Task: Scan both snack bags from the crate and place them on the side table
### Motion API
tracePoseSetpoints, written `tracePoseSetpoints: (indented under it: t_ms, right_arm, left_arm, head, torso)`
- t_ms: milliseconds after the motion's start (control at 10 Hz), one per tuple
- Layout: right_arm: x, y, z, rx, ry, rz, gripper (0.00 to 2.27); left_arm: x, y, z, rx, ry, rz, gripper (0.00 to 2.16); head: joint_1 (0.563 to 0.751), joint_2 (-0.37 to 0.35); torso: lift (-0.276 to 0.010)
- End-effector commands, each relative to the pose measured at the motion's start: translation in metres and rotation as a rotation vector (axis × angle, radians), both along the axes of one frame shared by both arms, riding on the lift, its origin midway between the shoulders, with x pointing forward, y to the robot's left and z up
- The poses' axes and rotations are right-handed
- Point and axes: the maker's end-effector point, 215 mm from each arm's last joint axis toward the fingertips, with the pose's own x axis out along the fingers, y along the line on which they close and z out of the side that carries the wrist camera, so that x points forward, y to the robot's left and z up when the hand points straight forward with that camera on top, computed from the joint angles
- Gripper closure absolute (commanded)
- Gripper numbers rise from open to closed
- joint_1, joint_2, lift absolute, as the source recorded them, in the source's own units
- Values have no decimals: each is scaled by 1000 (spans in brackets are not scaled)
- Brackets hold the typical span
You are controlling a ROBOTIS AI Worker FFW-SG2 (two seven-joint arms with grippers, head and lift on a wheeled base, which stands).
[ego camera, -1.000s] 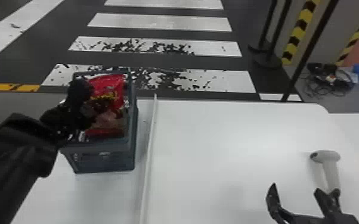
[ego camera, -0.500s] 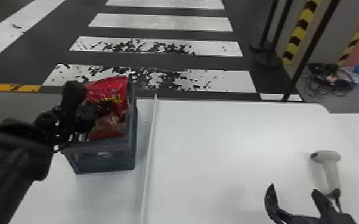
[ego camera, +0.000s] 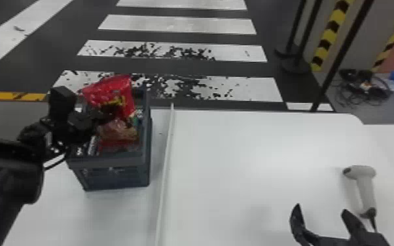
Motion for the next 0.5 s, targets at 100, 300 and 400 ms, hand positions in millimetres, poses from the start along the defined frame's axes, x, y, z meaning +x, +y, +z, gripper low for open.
tracePoseSetpoints:
  t_ms: [100,300,400]
  right_arm:
    - [0,4,-1,4,1,5,22]
    - [0,5,-1,7,1,5,26]
    - [0,6,-1,8,1,7,26]
  left_arm:
    - [-1,7,31,-3,-56,-2,2138]
    - [-3,20,55,-18,-74,13,2138]
    - [-5,20,70,-28,-89,11,2138]
  head:
    - [695,0]
    - [695,13]
    - [695,16]
  torso:
    - [-95]
    - [-95]
    - [-95]
